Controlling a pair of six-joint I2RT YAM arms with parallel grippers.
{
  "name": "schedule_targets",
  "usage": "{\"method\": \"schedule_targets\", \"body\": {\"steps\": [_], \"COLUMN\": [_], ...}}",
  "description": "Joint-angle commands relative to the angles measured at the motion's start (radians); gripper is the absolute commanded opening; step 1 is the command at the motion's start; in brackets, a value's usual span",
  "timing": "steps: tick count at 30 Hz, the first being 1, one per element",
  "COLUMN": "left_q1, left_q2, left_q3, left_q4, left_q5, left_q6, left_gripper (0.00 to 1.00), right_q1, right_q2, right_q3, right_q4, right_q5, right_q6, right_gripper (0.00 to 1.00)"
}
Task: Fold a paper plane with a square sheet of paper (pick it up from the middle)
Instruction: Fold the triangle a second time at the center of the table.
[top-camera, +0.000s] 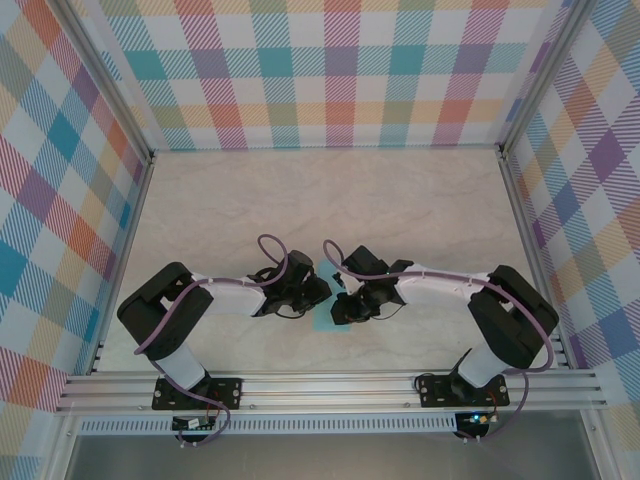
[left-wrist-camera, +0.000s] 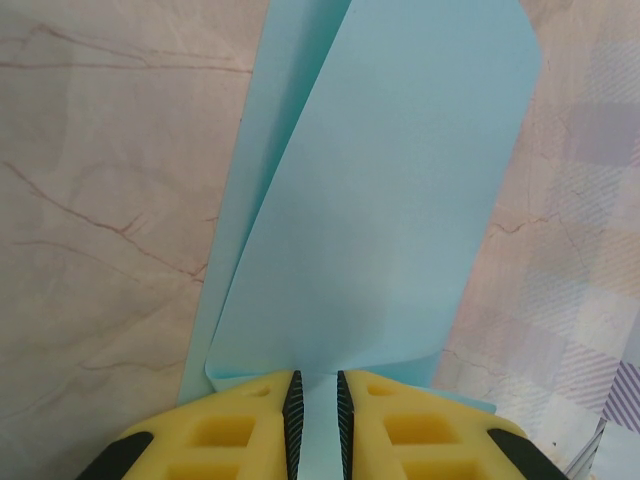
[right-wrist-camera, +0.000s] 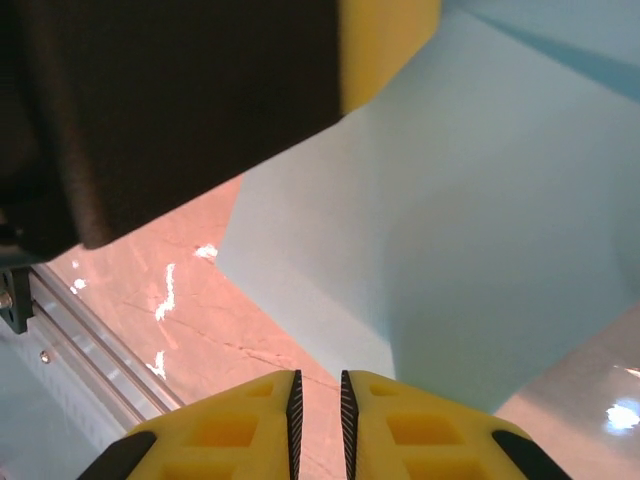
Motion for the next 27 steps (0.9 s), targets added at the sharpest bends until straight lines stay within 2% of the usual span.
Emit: {"method": "schedule_targets", "body": {"steps": [1,11,27], "left_q1": [-0.011,-0.011,-0.011], "left_q2": [0.039,0.038,0.039], "left_q3": [-0.005,-0.003,-0.001], "left_q4": [-0.055,-0.06,-0.076], "left_q5": [0.0,0.002,-0.001], "left_q6": [0.019,0.021,0.03], "left_gripper": [0.2,0.2,0.2], "right_q1": [0.011,0.011,0.011], "right_q2": [0.015,0.064,0.058], "right_q3": [0.018,-0.007,-0.062], "right_q4": [-0.022,-0.073,-0.083], "right_q5": [-0.013,0.078,0.077], "right_q6": [-0.001,-0.019,0.0], "right_gripper": [0.2,0.19,0.19]}}
